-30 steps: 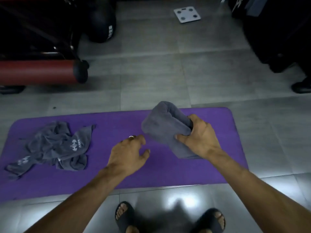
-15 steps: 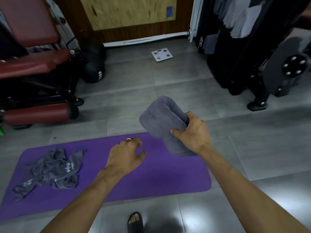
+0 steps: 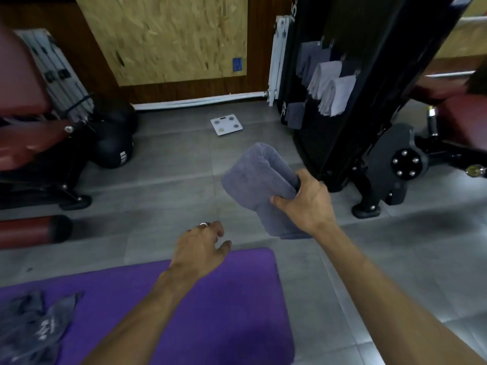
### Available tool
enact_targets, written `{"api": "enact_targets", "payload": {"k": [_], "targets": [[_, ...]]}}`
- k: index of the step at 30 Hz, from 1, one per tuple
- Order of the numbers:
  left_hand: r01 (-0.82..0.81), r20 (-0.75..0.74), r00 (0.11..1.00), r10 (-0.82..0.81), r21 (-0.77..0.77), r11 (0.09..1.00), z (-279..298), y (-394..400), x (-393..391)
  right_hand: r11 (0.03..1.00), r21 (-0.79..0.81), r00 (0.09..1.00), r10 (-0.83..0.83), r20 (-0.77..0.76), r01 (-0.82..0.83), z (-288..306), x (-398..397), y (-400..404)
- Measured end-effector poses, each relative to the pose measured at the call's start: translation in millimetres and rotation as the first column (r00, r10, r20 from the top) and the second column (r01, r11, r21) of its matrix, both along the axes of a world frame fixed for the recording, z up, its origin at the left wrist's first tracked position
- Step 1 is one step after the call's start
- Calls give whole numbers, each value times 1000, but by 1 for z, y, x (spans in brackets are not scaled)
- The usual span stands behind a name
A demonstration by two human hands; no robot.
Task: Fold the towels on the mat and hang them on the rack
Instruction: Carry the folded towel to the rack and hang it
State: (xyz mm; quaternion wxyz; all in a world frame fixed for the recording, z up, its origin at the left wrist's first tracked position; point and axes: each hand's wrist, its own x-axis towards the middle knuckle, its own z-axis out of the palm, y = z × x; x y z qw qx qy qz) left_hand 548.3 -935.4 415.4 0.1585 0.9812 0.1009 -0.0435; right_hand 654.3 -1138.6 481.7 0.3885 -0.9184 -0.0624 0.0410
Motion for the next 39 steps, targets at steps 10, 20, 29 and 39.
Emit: {"api": "enact_targets", "payload": {"k": [10,20,29,39], "targets": [[-155,95,984,153,20,988,36,-79,233,991,38,984,124,130,-130,40,242,-65],[-247,146,961,237,59,967,74,-104,439,962,62,935,240,261,-264,84,466,-76],[-245,252,939,234,11,970,94,-49,652,958,2,904,269,334,-286,94,666,-32],[124,457,888,57,-356,926,173,11,875,910,-101,845,412,341,-403,133,857,-9]]}}
